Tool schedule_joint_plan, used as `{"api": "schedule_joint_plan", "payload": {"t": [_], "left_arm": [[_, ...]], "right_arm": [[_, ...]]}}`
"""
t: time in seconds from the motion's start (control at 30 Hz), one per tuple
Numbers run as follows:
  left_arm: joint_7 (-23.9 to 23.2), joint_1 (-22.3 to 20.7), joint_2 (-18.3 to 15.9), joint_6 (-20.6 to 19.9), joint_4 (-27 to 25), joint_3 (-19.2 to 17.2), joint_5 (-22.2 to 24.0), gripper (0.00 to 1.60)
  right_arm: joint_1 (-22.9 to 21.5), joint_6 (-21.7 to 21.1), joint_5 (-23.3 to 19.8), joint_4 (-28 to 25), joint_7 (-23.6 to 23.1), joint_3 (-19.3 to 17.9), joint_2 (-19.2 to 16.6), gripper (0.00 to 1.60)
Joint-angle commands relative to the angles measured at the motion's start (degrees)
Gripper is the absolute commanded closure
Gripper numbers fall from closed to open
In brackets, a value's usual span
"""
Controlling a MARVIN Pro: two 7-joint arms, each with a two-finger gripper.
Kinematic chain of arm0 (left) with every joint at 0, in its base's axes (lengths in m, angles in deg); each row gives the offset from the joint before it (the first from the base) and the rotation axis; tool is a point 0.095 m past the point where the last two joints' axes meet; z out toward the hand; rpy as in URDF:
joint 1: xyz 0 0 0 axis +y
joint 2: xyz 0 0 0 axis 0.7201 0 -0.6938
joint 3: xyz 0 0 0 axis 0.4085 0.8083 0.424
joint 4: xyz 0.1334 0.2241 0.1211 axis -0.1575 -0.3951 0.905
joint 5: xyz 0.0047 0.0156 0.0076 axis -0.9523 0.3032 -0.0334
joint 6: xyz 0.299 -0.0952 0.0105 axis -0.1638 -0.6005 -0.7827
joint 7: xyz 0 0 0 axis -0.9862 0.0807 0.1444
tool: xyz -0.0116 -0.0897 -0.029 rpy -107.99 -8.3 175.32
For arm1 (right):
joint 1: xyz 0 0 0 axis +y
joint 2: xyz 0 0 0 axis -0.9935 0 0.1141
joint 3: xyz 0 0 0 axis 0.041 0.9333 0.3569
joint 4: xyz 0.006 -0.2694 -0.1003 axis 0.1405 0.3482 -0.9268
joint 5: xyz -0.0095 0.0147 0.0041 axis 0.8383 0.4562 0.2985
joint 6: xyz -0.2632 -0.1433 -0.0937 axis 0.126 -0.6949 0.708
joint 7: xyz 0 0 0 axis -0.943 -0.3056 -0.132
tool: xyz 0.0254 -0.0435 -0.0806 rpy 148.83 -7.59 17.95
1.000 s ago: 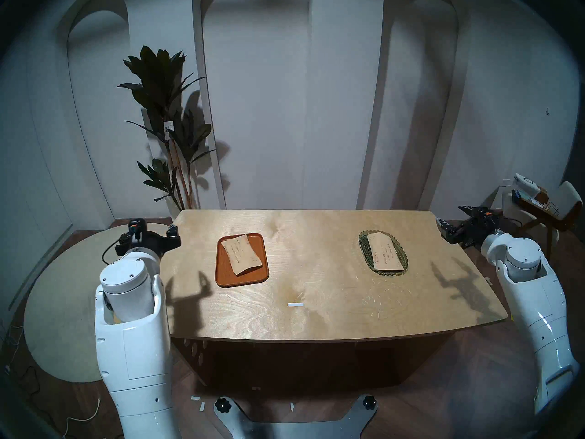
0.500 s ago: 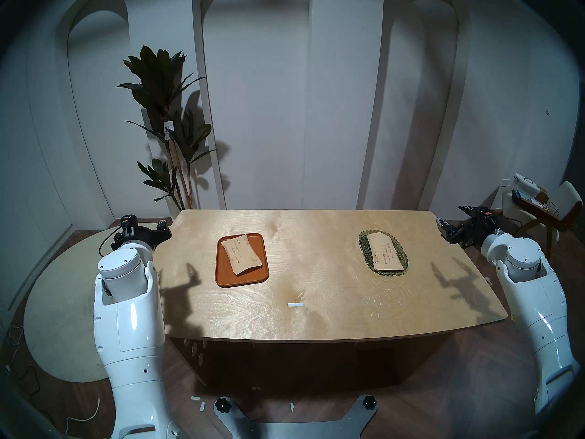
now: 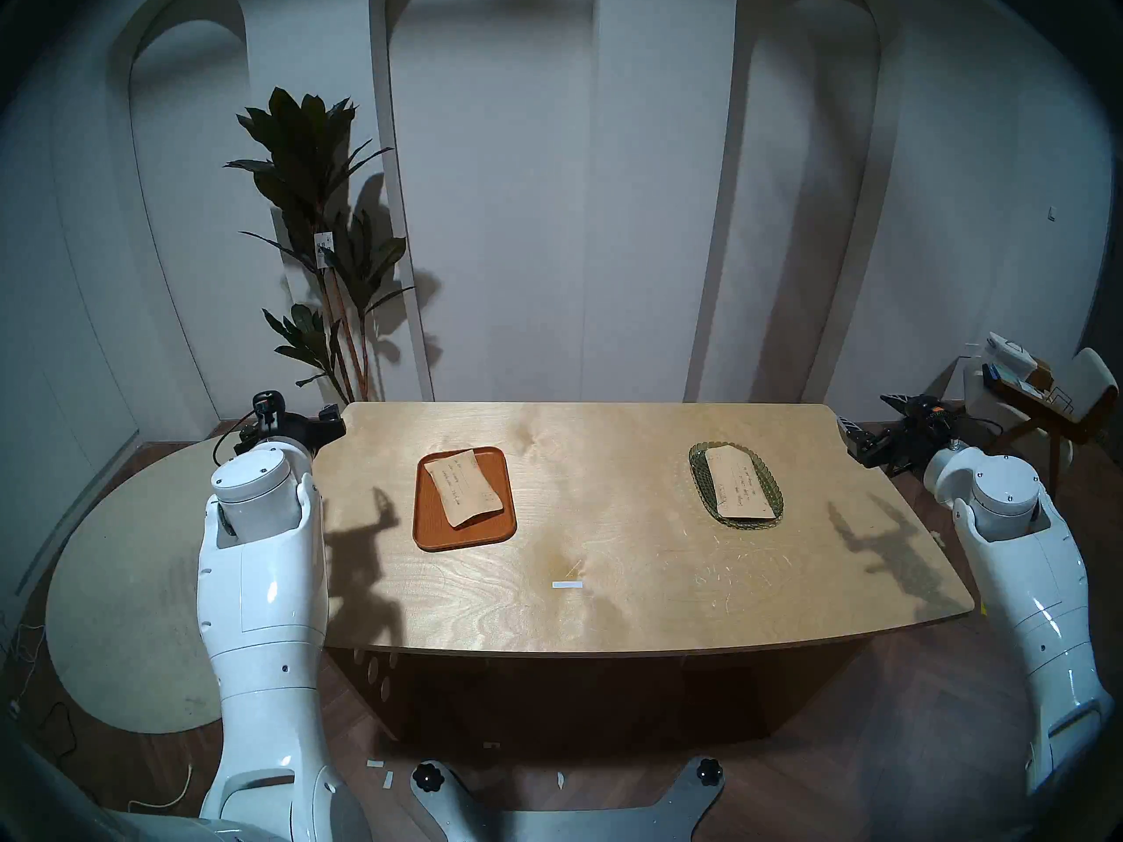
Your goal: Sort the mail into the trays, one tray per recipient
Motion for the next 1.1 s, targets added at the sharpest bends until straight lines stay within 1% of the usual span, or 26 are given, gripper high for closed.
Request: {"api": "schedule_joint_plan", "payload": {"t": [0.0, 0.23, 0.47, 1.07], "left_arm": [[0.2, -2.3, -1.2, 1.3, -1.0, -0.2, -0.1, 0.00], [0.4, -1.4, -1.4, 1.6, -1.5, -0.7, 0.8, 0.00], [0.4, -0.9, -1.3, 2.0, -1.5, -0.3, 1.2, 0.00], [0.9, -0.7, -1.6, 1.6, -1.5, 0.3, 0.6, 0.00]], "right_arm": [[-0.3, 0.6, 0.1, -0.9, -0.1, -0.4, -0.5, 0.00], [-0.3, 0.6, 0.1, -0.9, -0.1, -0.4, -0.5, 0.00], [-0.3, 0.7, 0.0, -0.9, -0.1, -0.4, -0.5, 0.00], [-0.3, 0.7, 0.0, -0.9, 0.0, -0.4, -0.6, 0.00]]}}
